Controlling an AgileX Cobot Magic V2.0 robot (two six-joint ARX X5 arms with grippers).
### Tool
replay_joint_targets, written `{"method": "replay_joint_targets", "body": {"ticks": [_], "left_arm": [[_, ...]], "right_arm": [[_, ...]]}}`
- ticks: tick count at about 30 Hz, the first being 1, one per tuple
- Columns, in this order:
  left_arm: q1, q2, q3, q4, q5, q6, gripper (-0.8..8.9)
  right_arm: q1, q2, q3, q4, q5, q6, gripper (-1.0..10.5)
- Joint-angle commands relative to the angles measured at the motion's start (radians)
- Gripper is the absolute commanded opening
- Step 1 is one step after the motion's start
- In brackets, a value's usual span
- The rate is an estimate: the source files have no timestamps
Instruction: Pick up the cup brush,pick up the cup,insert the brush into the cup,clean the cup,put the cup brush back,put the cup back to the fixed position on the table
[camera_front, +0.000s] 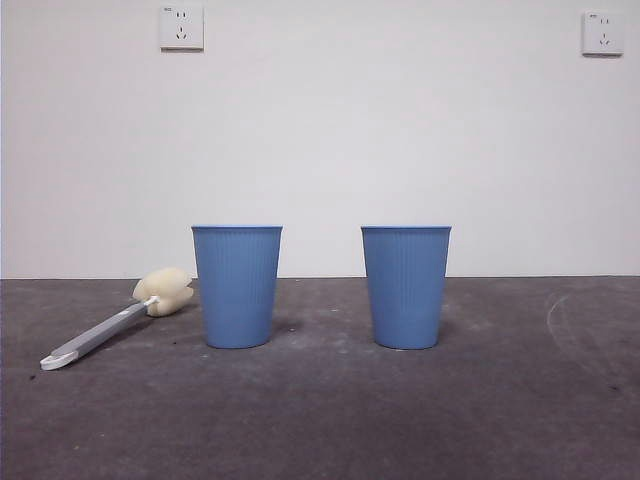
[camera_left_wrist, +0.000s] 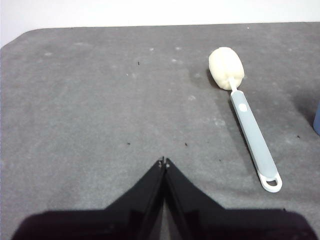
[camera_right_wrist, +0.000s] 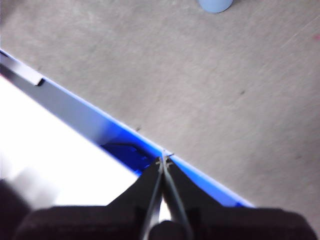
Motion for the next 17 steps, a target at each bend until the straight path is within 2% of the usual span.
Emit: {"method": "replay_joint_targets", "body": {"ticks": [1,4,6,8,13,17], "left_arm": [[0.002,0.011,-0.006,0.009,0.004,-0.006,-0.03],[0.002,0.025,-0.006,0.01,0.004,-0.006,-0.03],[0.002,0.036,-0.006,0.009,0.004,-0.006,-0.03],[0.002,0.048,-0.006,0.01,0.004,-0.006,-0.03],[0.002,0.075,-0.006,0.01,0.004,-0.006,-0.03],[0.002,0.1,-0.006,0.01,0.004,-0.007,-0.03]], "right_arm": [[-0.047,-0.039,0.001,0.125,0.018,-0.143,0.0],[-0.15,-0.101,-0.021,0.328,-0.079,-0.255,0.0],[-0.216,-0.136,-0.043,0.42,-0.113,-0.265,0.0],[-0.304,-0.177,-0.088,0.523,-0.114,-0.264,0.0],[-0.452,-0.27,-0.254,0.7,-0.114,-0.262,0.0],[-0.544,-0.372,-0.474,0.909,-0.107,-0.178,0.0]]}}
